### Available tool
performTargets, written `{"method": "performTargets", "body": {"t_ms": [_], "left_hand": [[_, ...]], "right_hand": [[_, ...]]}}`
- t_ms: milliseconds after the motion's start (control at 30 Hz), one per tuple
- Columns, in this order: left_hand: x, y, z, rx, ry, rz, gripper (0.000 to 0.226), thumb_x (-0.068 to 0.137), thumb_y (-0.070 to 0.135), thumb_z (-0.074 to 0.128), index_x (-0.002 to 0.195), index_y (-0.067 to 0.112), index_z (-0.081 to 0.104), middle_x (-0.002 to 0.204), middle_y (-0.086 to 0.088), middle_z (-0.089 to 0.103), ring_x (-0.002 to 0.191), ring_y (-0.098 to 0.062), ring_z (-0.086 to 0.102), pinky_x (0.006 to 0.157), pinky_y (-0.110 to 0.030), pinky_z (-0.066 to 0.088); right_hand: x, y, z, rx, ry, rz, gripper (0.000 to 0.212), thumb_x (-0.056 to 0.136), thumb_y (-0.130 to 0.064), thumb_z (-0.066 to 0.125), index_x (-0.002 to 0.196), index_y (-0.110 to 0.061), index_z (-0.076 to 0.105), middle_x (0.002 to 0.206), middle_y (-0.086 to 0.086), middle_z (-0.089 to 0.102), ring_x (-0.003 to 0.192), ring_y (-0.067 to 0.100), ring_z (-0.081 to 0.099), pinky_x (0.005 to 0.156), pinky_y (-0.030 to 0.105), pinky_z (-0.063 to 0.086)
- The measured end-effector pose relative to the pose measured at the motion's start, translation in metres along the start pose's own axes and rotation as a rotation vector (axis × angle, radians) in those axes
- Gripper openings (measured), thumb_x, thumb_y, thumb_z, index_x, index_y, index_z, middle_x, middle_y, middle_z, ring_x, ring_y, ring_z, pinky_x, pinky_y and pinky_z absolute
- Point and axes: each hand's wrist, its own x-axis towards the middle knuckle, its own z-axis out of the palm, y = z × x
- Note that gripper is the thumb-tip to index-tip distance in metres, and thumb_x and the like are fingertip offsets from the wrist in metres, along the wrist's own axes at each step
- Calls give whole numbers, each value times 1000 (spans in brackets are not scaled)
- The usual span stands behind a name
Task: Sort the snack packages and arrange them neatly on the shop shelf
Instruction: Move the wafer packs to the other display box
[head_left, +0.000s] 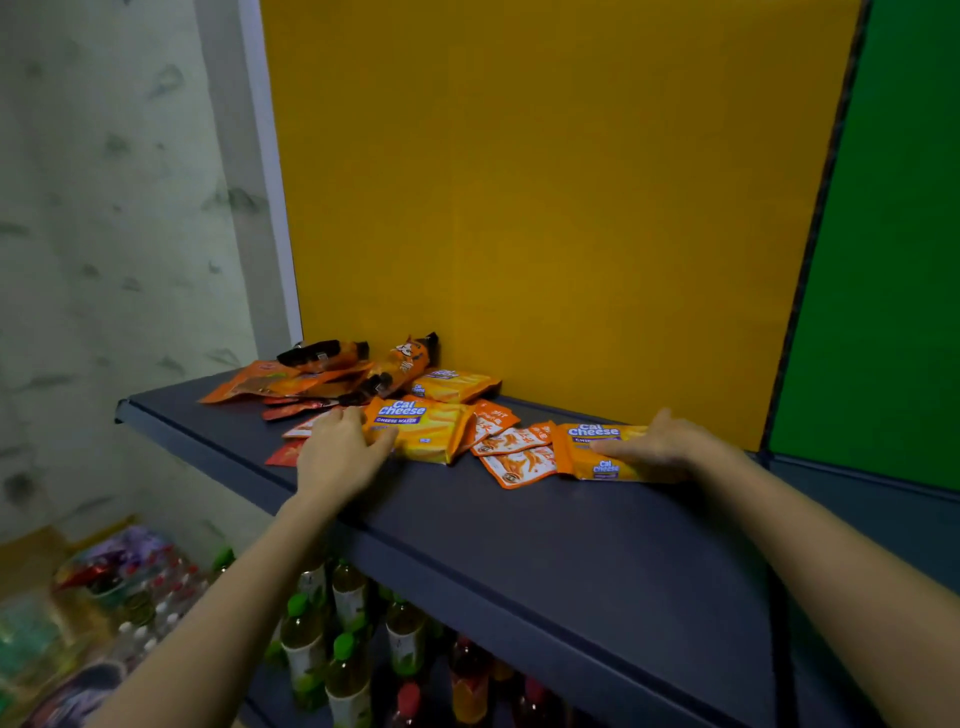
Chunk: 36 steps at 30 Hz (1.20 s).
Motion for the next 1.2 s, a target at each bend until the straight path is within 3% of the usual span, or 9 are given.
{"method": "performTargets", "body": {"t_ms": [233, 400, 567, 633, 700, 733, 867, 1067, 1200], "left_hand": [[43, -9, 14, -160, -210, -147, 92, 71, 72, 55, 129, 1, 43, 131, -18, 51, 120, -34, 48, 97, -46, 44], [63, -4, 17, -235, -321, -174, 107, 65, 63, 70, 140, 1, 26, 144, -19, 39, 129, -35, 41, 102, -45, 41], [89, -14, 20, -300, -441, -201, 114, 57, 57, 80, 142, 4, 26, 145, -17, 37, 131, -35, 39, 105, -47, 40], [93, -15, 18, -332, -500, -205, 109, 58, 52, 81, 140, 2, 30, 142, -17, 41, 126, -34, 44, 98, -44, 44], [95, -16, 16, -326, -528, -184, 100, 61, 49, 80, 136, -1, 37, 137, -19, 46, 120, -33, 49, 85, -38, 46], [95, -16, 15, -331, -536, -178, 96, 63, 48, 80, 133, -2, 39, 134, -19, 48, 118, -33, 50, 79, -36, 45], [96, -20, 14, -387, -572, -161, 96, 62, 47, 81, 132, -3, 40, 133, -18, 49, 118, -32, 50, 81, -38, 45], [95, -24, 9, -496, -625, -116, 110, 47, 48, 87, 133, -3, 41, 135, -17, 49, 120, -33, 50, 98, -42, 45], [92, -22, 8, -553, -592, -127, 110, 66, 30, 83, 144, -4, 13, 147, -21, 31, 134, -37, 34, 108, -45, 34]], "right_hand": [[10, 6, -13, 327, -62, 61, 110, 72, -37, 77, 149, -6, 6, 156, 15, 14, 141, 35, 22, 110, 45, 29], [7, 8, -12, 420, -2, 92, 99, 73, -34, 76, 147, -5, 17, 152, 16, 24, 137, 35, 31, 106, 42, 34], [-2, 10, -9, 546, 71, 123, 86, 74, -27, 77, 141, -2, 30, 145, 16, 38, 130, 33, 40, 99, 39, 38], [-16, 2, -9, 601, 101, 111, 94, 61, -33, 86, 136, -2, 39, 136, 12, 49, 124, 32, 48, 99, 38, 41], [-15, 4, -4, 622, 151, 82, 117, 27, -50, 92, 127, -7, 51, 126, 11, 59, 112, 29, 58, 97, 40, 48], [-13, 7, -2, 638, 178, 76, 117, 22, -49, 92, 124, -8, 53, 122, 11, 62, 109, 29, 60, 95, 40, 50], [-26, -3, 1, 666, 270, 95, 78, 56, -25, 89, 124, -6, 54, 121, 12, 62, 109, 29, 60, 91, 37, 50], [-34, -13, 12, 603, 393, 130, 83, 48, -42, 89, 118, -9, 59, 118, 9, 64, 108, 28, 61, 93, 38, 50], [-44, -21, 18, 595, 451, 154, 79, 57, -34, 88, 124, -7, 53, 125, 11, 60, 114, 29, 57, 96, 41, 48]]}}
